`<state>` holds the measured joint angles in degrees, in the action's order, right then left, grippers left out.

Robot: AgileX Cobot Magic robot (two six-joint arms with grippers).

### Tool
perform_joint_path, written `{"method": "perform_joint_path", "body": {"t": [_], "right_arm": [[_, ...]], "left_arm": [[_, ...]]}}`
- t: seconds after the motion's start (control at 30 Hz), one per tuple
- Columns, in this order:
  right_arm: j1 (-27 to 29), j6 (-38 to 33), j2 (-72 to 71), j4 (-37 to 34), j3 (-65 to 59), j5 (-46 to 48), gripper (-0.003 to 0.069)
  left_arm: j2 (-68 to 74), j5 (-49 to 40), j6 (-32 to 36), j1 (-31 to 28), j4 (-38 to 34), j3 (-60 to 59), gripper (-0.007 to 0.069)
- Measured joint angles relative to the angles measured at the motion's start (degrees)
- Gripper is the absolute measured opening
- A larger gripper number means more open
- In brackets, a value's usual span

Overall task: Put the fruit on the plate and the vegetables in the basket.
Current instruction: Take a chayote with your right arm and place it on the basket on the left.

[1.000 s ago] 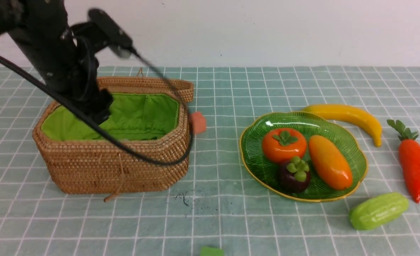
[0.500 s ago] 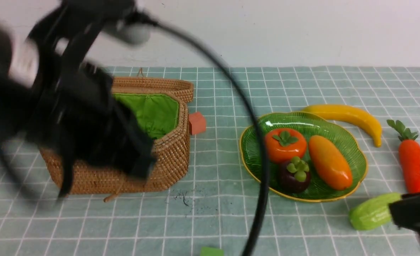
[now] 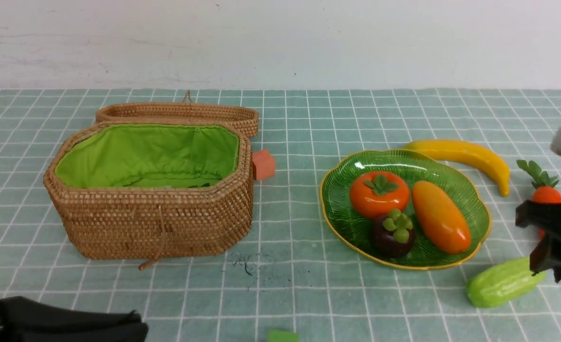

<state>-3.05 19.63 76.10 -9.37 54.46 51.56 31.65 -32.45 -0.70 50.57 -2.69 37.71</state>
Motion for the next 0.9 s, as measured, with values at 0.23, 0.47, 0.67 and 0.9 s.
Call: {"method": "perform_joint_path", "body": {"t": [0.23,0.47,0.67,0.9], "right_arm": [[4.53,3.24,9.25,-2.61,0.0,-7.42,0.0562],[4.65,5.76,17.03,-1.06,0.0,-12.36,0.0662],[4.71,6.22,22.59,-1.28,0.41,-16.1,0.0586],[4.71,1.93,23.88,-0.58,0.41,-15.51,0.0448]], "left_arm": [[-1.09,0.16,1.37,0.0,-0.24,-0.11,-0.0013],[-1.09,-0.2,1.37,0.0,-1.47,-0.11,-0.0013],[-1.13,-0.61,1.37,0.0,-2.87,-0.11,-0.0013],[-1.13,-0.61,1.37,0.0,-3.9,-0.11,-0.0013]]}}
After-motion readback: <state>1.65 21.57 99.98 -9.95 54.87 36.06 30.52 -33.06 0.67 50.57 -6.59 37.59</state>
